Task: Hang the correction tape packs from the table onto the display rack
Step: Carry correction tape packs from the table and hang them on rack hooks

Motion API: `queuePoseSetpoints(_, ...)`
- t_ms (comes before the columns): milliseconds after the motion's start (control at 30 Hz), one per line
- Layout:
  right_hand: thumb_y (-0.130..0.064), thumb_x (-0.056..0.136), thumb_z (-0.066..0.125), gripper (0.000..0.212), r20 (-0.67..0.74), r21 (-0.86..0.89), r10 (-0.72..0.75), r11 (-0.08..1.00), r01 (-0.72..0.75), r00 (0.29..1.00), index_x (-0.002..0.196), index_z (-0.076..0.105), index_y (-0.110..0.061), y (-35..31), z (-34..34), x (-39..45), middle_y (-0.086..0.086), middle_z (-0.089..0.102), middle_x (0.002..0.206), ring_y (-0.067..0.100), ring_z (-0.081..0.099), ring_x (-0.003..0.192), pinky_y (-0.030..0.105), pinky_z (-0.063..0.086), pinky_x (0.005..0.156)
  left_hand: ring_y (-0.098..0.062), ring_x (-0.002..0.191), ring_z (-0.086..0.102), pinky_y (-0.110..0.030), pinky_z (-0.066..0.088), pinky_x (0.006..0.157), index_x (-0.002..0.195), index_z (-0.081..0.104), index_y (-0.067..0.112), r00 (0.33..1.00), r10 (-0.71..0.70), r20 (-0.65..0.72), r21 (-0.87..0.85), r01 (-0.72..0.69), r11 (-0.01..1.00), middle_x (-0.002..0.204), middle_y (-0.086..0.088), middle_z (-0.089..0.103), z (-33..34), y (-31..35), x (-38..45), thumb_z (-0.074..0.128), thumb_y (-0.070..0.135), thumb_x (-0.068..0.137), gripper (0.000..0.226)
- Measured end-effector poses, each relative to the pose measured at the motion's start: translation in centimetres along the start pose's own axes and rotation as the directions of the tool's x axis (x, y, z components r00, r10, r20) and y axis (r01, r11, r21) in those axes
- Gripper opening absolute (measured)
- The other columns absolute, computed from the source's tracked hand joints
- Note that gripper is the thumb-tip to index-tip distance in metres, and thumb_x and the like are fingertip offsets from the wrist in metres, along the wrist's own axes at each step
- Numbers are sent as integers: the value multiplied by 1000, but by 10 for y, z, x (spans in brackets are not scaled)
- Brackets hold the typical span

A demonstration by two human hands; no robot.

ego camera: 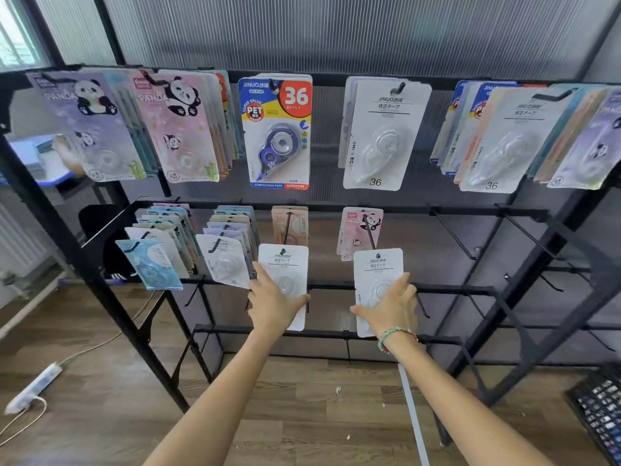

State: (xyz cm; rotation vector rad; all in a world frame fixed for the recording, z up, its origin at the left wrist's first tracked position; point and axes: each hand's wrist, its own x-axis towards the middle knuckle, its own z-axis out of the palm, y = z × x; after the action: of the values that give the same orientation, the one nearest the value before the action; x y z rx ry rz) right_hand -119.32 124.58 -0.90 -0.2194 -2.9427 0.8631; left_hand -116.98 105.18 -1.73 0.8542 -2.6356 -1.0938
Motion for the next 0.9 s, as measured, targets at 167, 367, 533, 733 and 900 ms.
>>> queuePoseSetpoints(167, -49, 64, 82, 132, 36, -24, 4, 1000, -3, 999, 148, -9, -3, 4, 2, 5, 13, 24, 139, 29, 32, 126, 42, 46, 92, -37, 131, 34, -56, 40, 101, 151, -12, 13, 1000, 9, -3, 7, -9, 1000, 141, -17, 31, 0, -1, 1, 84, 47, 66, 133)
queuePoseSetpoints(367, -42, 65, 85, 134, 50, 61, 4, 998, -7, 999, 149, -13, -6, -2, 12, 16, 14, 25, 139, 29, 32, 124, 41, 44, 91, -42, 133, 32, -53, 37, 103, 149, -23, 10, 998, 50, 26, -55, -49, 997, 145, -20, 26, 3, -3, 9, 85, 40, 67, 139)
queuePoseSetpoints(533, -39, 64, 86, 136, 24, 91, 16, 996, -18, 1000, 149, -15, -9, -8, 27, 38, 15, 24, 139, 30, 33, 123, 43, 45, 90, -41, 133, 34, -51, 37, 107, 149, -22, 10, 997, 77, 30, -86, -74, 994, 145, -23, 25, 14, 1, 37, 86, 38, 67, 139)
queuePoseSetpoints(733, -45, 61, 86, 120, 27, 68, 32, 997, -33, 999, 148, 16, -3, -20, 46, 84, 10, 13, 148, 28, 28, 123, 38, 40, 98, -39, 136, 29, -48, 33, 108, 149, -21, 11, 994, 99, 45, -143, -91, 985, 151, -21, 19, 28, 15, 79, 84, 39, 69, 136)
queuePoseSetpoints(900, -32, 61, 88, 136, -11, 178, 49, 983, -47, 999, 149, -13, -9, -29, 53, 113, 17, 24, 138, 34, 31, 125, 44, 38, 100, -37, 141, 22, -48, 25, 112, 150, -18, 8, 991, 127, 41, -144, -120, 982, 154, -21, 13, 35, 24, 106, 84, 39, 70, 133)
